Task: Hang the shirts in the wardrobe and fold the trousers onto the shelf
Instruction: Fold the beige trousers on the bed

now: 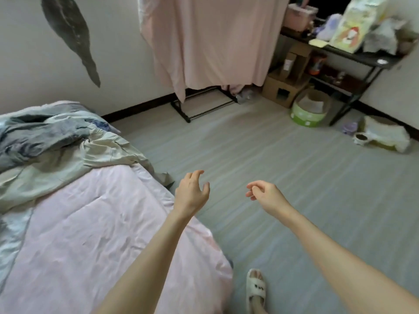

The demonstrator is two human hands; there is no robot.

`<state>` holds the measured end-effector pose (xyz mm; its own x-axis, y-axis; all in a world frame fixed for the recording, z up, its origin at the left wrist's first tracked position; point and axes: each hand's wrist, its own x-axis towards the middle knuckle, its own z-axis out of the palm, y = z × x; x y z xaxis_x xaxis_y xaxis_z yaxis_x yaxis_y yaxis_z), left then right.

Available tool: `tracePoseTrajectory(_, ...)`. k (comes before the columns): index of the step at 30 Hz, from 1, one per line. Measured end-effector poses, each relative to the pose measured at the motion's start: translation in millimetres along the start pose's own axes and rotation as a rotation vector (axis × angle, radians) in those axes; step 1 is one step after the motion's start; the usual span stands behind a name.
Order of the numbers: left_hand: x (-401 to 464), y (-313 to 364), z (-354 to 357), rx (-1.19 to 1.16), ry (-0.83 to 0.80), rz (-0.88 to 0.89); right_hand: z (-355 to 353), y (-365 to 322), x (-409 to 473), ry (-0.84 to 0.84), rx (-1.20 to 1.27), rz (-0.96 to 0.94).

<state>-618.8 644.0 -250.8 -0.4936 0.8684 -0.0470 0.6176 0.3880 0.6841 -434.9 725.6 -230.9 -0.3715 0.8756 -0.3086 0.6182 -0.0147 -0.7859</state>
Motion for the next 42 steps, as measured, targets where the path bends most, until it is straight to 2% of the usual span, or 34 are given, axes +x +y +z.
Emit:
tracePoseTrajectory(4, 73.7, 36.4, 32.4, -0.019, 0.058, -0.135, -51.0, -2.2, 97.3, -0.029, -0.079, -0.041)
tracePoseTrajectory(7, 108.7, 35.6, 32.3, -0.014, 0.116, -0.215, -59.6, -25.0, 160.0, -0.088, -0.150, -0.067)
tracePoseTrajectory(13, 136.4, -18.4, -20.0, 0.028, 0.323, -0.428, 15.2, -95.5, 240.0, -0.351, -0.201, -0.206)
tracePoseTrajectory(17, 162.2, -62.6, -47.5, 0.020, 0.357, -0.576, 67.4, -126.9, 273.2, -0.485, -0.194, -0.247)
tracePoseTrajectory(19, 182.6, -87.4, -61.9, 0.013, 0.333, -0.595, 88.9, -145.3, 293.1, -0.535, -0.191, -0.271)
tracePoseTrajectory(25, 290.6, -236.9, -128.4, -0.010, 0.326, -0.724, 251.2, -231.8, 419.2, -0.621, -0.271, -0.316)
tracePoseTrajectory(28, 323.8, -300.9, -143.3, 0.013, 0.236, -0.833, 329.7, -255.1, 460.5, -0.686, -0.388, -0.260)
tracePoseTrajectory(32, 368.9, -382.1, -152.4, 0.129, 0.126, -0.878, 424.6, -264.1, 508.2, -0.727, -0.496, -0.229)
tracePoseTrajectory(36, 410.1, -443.8, -145.9, 0.299, 0.054, -0.832, 502.7, -261.3, 546.8, -0.770, -0.498, -0.227)
tracePoseTrajectory(40, 434.1, -493.5, -132.4, 0.543, -0.131, -0.758, 568.3, -255.2, 577.3, -0.804, -0.344, -0.117)
tracePoseTrajectory(42, 436.8, -498.4, -131.3, 0.557, -0.031, -0.701, 586.1, -254.2, 584.3, -0.838, -0.252, -0.018)
